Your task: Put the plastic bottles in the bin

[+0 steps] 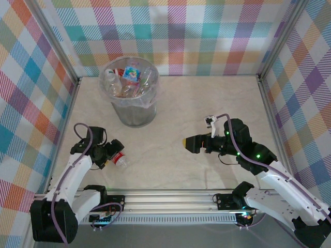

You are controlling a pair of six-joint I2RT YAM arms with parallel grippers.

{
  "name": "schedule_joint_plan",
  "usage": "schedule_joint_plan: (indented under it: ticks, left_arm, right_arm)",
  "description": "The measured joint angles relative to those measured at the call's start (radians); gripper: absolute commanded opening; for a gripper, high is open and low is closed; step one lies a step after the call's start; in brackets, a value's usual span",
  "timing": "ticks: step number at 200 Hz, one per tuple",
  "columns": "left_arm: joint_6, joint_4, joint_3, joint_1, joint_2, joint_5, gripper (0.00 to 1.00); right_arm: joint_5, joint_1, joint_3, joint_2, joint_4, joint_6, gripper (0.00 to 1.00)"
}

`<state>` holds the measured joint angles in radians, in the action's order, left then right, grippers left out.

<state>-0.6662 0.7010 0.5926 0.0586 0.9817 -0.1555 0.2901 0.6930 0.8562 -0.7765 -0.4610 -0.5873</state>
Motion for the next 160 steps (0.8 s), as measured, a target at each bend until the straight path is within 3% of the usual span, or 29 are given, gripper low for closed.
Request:
schedule_joint_plan:
  ticks: [73,132,160]
  left_arm:
    - [0.0,-0.152,-0.027,0.0,0.143,-0.019,0.87]
    - [0.002,-0.185,-0.043,0.0,0.154,-0.024,0.62]
    - [0.0,-0.18,-0.048,0.0,0.098,-0.042,0.58]
  right_arm:
    - [0.0,0.0,-0.012,0.0,0.0,-0.003,1.0]
    - [0.0,0.0,-0.032,-0.003,0.004,-0.003,1.0]
    - [0.017,0.0,-0.035,-0.039,0.005,-0.003,1.0]
